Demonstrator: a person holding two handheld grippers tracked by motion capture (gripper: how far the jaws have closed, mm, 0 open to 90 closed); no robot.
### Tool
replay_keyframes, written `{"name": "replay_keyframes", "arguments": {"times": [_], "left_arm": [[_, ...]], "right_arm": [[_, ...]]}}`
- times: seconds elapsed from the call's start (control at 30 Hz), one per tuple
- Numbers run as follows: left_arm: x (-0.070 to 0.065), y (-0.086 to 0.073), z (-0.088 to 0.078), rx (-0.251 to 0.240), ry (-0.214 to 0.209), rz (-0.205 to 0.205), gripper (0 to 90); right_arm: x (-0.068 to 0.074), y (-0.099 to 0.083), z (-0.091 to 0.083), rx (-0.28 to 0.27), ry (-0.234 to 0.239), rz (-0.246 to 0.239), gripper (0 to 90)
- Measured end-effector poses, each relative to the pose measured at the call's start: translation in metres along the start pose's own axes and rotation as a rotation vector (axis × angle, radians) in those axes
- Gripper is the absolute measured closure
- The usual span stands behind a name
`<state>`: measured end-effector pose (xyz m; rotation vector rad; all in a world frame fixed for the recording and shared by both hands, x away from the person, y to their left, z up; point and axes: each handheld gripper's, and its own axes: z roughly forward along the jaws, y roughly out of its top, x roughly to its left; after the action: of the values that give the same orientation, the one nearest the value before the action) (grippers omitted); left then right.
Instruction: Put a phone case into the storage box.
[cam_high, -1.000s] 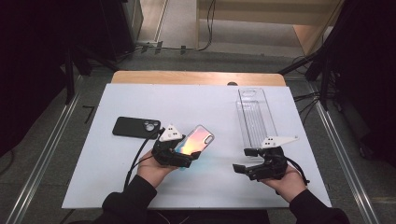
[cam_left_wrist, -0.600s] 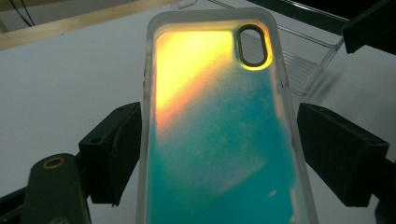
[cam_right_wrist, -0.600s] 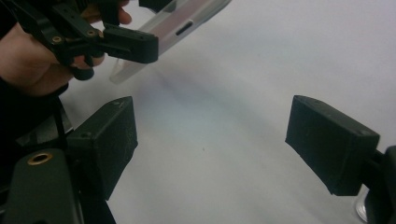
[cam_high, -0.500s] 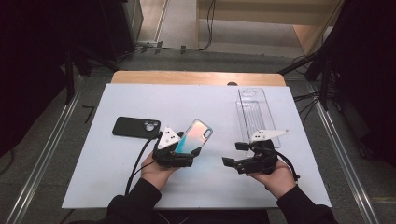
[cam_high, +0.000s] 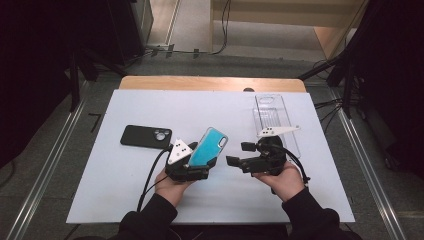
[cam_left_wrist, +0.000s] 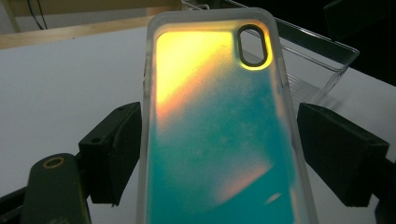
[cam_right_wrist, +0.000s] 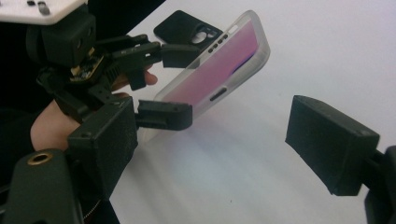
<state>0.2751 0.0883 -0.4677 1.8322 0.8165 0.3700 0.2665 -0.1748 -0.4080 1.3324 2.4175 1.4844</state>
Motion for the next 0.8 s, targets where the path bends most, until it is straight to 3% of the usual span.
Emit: {"name": "replay_keyframes", "arguments": {"times": [0.17,0.23,0.33,0.47,0.6,0.8], "left_arm": [[-0.004,-0.001,-0.001,-0.026,0.033,0.034,17.0],[-0.004,-0.002,0.0,-0.033,0.026,0.031,16.9],[-0.005,-0.003,-0.001,-0.047,0.018,0.023,16.9],[-0.005,-0.004,-0.001,-0.071,-0.01,-0.017,16.9],[-0.007,-0.004,-0.001,-0.084,-0.02,-0.039,16.9],[-0.012,-0.004,-0.002,-0.098,-0.001,-0.017,16.9]], "right_arm": [[-0.001,0.008,0.005,-0.004,-0.002,0.019,15.0],[-0.002,0.011,0.007,-0.008,0.002,0.032,15.0],[-0.004,0.015,0.01,-0.002,0.0,0.045,15.1],[-0.005,0.02,0.016,0.013,-0.033,0.027,15.0],[-0.008,0.024,0.022,0.013,-0.026,0.046,15.0],[-0.012,0.03,0.029,0.02,0.022,0.091,15.7]]}}
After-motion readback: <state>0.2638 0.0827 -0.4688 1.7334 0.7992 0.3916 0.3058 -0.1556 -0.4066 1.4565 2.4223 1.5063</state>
